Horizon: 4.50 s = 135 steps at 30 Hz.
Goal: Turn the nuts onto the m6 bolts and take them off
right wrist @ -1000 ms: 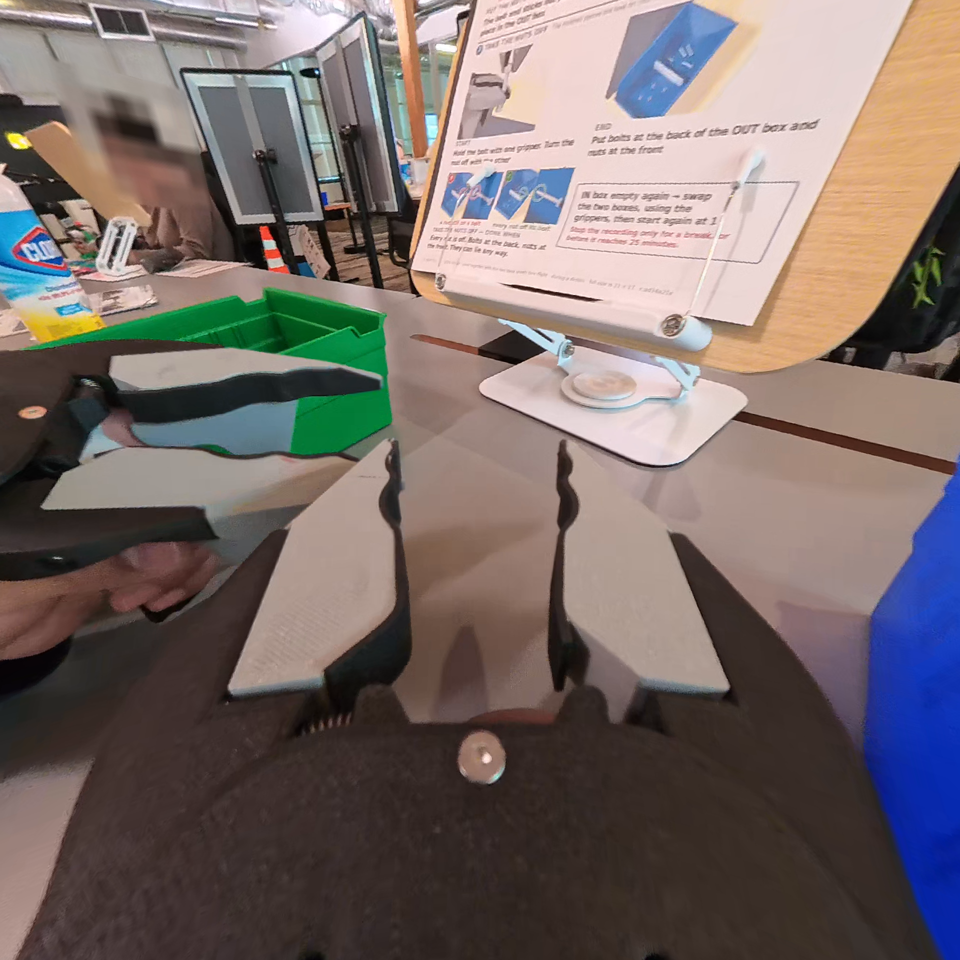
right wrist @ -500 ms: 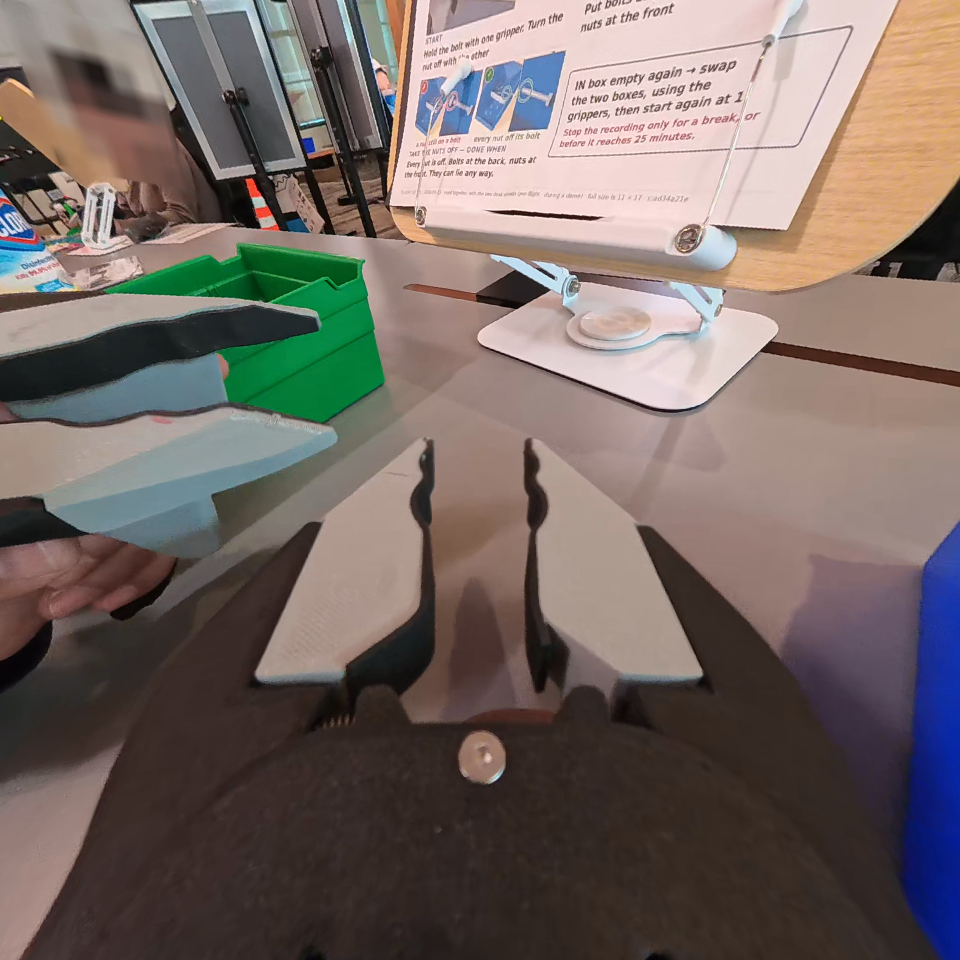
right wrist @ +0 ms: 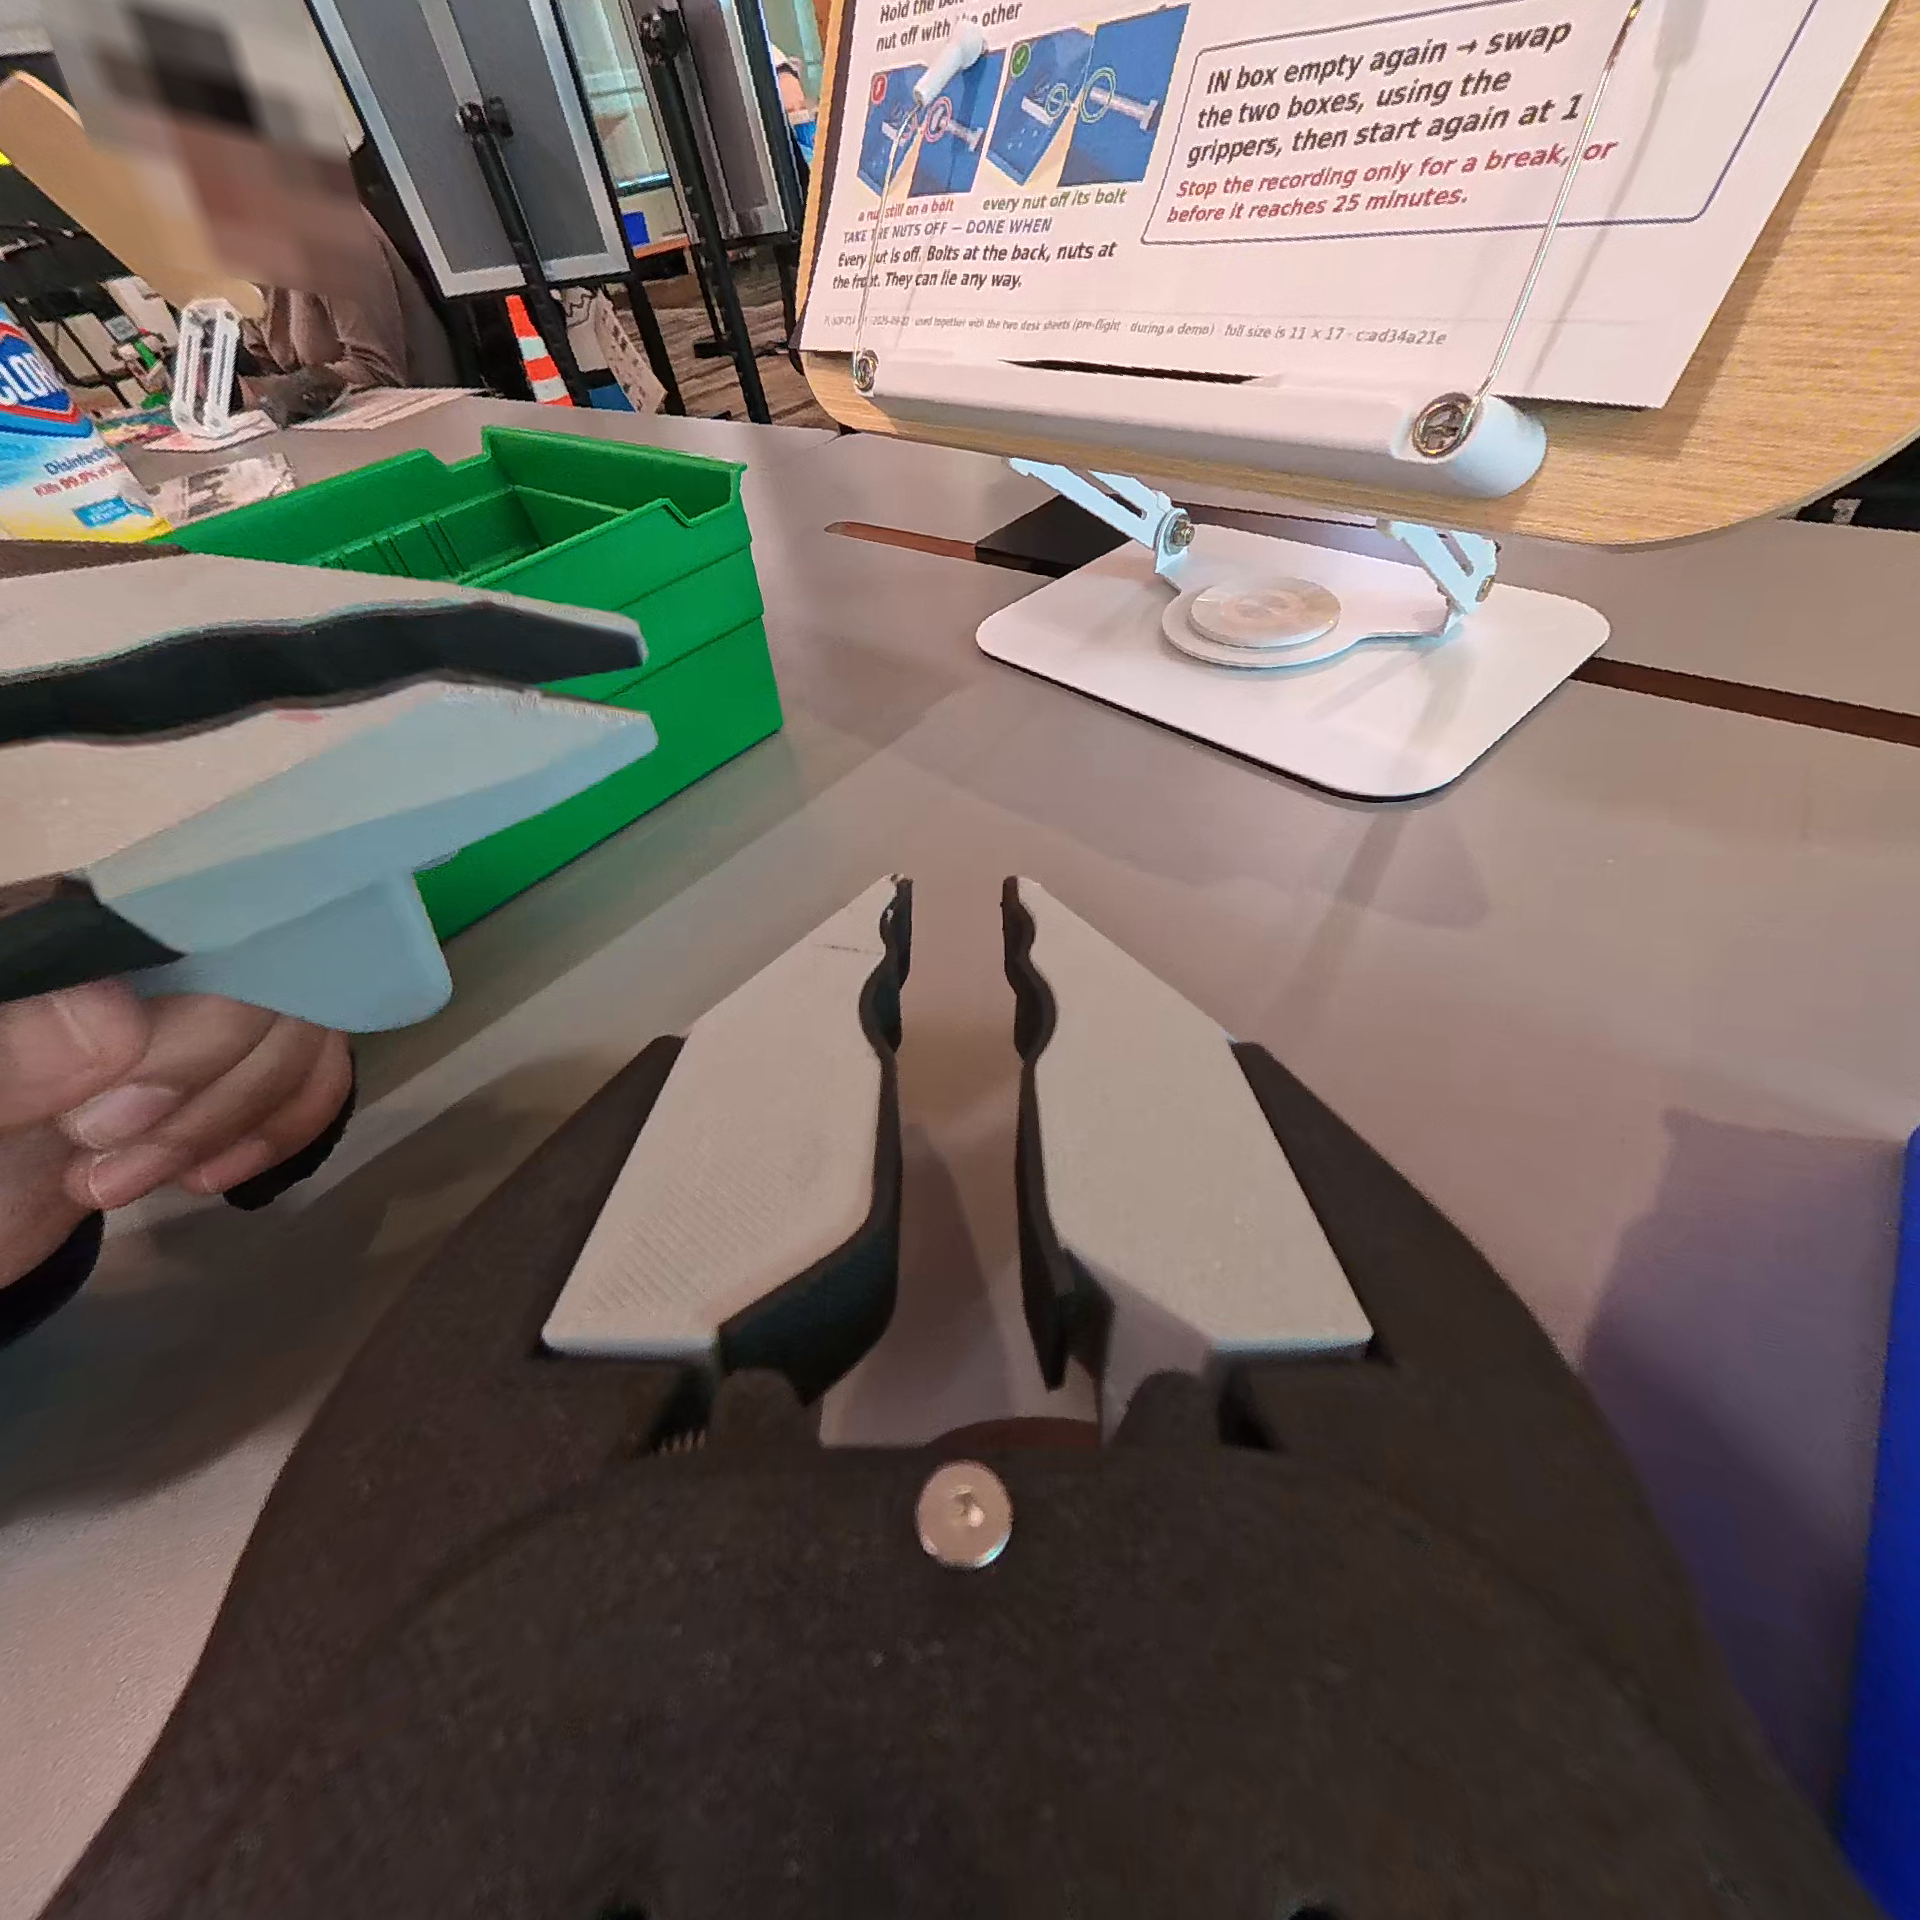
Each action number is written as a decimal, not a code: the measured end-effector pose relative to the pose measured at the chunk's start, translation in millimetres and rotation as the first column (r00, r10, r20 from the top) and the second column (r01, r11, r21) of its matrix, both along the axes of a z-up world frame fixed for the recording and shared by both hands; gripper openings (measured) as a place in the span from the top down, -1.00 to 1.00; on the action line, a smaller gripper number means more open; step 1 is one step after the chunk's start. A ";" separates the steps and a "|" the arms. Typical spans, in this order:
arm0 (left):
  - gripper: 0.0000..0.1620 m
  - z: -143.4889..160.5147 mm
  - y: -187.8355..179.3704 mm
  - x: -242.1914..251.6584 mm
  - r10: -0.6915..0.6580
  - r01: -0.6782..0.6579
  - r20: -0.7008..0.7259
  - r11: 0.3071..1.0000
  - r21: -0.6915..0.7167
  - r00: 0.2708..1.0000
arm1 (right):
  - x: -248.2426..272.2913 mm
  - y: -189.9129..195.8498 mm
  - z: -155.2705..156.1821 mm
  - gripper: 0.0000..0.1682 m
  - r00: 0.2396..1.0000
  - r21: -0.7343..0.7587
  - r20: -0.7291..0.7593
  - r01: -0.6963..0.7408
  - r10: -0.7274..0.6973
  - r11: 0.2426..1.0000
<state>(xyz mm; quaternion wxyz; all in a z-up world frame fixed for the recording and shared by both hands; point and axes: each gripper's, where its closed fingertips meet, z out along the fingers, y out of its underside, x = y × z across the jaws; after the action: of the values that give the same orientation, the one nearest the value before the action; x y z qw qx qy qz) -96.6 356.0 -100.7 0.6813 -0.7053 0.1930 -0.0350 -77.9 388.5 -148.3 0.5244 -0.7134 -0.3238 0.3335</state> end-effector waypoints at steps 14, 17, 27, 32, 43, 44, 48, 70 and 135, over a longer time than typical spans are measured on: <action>0.62 -9.4 2.4 2.8 -0.010 0.009 -0.037 1.000 -0.029 0.999 | -2.5 -2.9 0.4 0.80 1.000 -0.008 -0.012 -0.020 0.020 1.000; 0.61 -10.8 1.9 5.7 -0.021 0.019 -0.041 0.999 -0.036 0.999 | -5.0 -3.8 -2.2 0.78 0.999 -0.013 -0.003 -0.033 0.033 0.999; 0.58 -12.9 -7.1 23.9 -0.089 0.086 -0.057 0.994 -0.061 0.994 | -13.5 -9.2 -4.5 0.73 0.996 0.017 0.037 -0.076 0.076 0.997; 0.51 12.4 -34.9 25.4 -0.124 0.124 0.007 0.990 -0.071 0.992 | -12.8 -11.3 -2.7 0.72 0.996 0.049 0.047 -0.074 0.072 0.996; 0.54 37.4 -10.0 -176.7 -0.010 -0.143 -0.397 0.924 -0.355 0.918 | -14.4 -13.2 -3.7 0.70 0.995 0.026 0.039 -0.090 0.089 0.996; 0.53 23.8 -4.0 -193.2 -0.053 -0.134 -0.401 0.895 -0.425 0.915 | -15.4 -14.2 -4.2 0.70 0.995 0.025 0.042 -0.096 0.095 0.995; 0.49 -23.6 19.7 -260.5 -0.045 -0.267 -0.463 0.767 -0.584 0.885 | -17.3 -16.2 -5.0 0.70 0.993 0.036 0.058 -0.105 0.102 0.994; 0.96 -126.1 18.7 -313.3 -0.422 -0.443 -0.624 0.452 -0.774 0.658 | -19.8 -19.1 -6.7 0.69 0.990 0.007 0.049 -0.134 0.134 0.991; 0.47 1.4 -19.1 4.2 -0.052 0.084 0.229 0.988 -0.131 0.972 | -12.4 -28.2 -5.6 0.97 0.971 -0.073 0.033 -0.234 0.237 0.969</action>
<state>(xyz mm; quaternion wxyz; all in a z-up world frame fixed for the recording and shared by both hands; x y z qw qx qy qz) -92.4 336.9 -99.3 0.6460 -0.7357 0.1357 -0.1514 -90.3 360.2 -153.9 0.4496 -0.6941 -0.4054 0.3897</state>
